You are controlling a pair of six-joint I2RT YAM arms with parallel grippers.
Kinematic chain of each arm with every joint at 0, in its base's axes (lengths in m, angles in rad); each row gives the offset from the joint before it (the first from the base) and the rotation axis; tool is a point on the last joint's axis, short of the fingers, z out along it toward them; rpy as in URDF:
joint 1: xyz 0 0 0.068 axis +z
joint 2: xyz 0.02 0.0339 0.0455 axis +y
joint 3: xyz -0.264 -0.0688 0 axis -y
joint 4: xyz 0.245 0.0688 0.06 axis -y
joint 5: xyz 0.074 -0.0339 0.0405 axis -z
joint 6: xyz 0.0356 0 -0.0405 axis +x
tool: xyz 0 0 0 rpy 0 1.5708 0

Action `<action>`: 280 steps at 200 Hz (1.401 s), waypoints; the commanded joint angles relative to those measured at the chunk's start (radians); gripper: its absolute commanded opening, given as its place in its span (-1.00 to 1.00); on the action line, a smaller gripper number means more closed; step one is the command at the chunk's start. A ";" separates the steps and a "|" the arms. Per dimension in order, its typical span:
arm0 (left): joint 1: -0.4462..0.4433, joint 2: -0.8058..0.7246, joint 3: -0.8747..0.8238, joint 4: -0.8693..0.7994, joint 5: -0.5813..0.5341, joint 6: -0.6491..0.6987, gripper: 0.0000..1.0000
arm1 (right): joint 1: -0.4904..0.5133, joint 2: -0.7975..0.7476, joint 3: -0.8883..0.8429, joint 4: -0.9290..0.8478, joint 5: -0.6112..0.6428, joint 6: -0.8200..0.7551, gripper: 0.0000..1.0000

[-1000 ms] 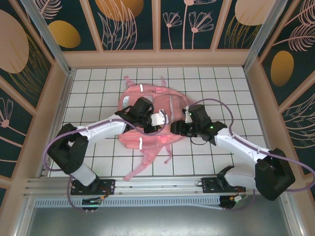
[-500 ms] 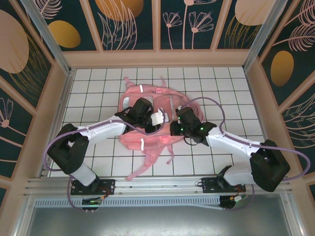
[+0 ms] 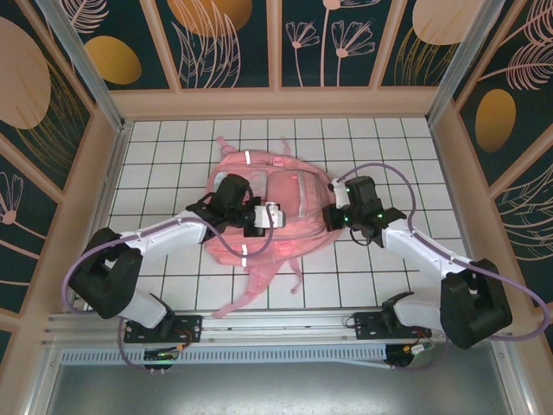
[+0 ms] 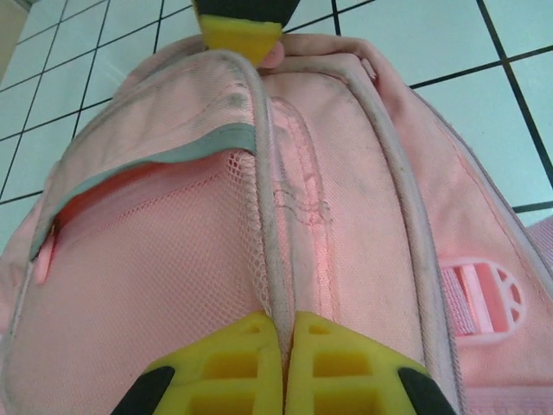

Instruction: Pack the student bag

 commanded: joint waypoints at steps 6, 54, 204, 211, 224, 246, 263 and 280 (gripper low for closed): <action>0.133 -0.022 -0.020 0.120 -0.084 -0.238 -0.88 | -0.007 0.005 0.014 -0.051 0.071 -0.037 -1.00; 0.294 0.104 0.223 0.090 -0.304 -0.827 -0.33 | 0.264 0.034 0.013 0.092 -0.085 0.082 -1.00; 0.112 0.176 0.198 -0.255 -0.176 -1.670 0.11 | 0.378 0.275 0.085 0.307 -0.079 0.118 -1.00; 0.110 0.191 0.201 -0.260 -0.169 -1.673 0.10 | 0.379 0.270 0.085 0.305 -0.079 0.120 -1.00; 0.106 0.208 0.210 -0.255 -0.149 -1.686 0.09 | 0.384 0.265 0.086 0.305 -0.077 0.123 -1.00; 0.084 0.208 0.245 -0.238 -0.135 -1.684 0.02 | 0.396 0.255 0.082 0.320 -0.073 0.125 -1.00; 0.076 0.235 0.265 -0.216 -0.122 -1.696 -0.06 | 0.405 0.243 0.072 0.338 -0.057 0.125 -1.00; 0.072 0.234 0.257 -0.155 -0.089 -1.709 -0.18 | 0.405 0.233 0.062 0.350 -0.048 0.123 -1.00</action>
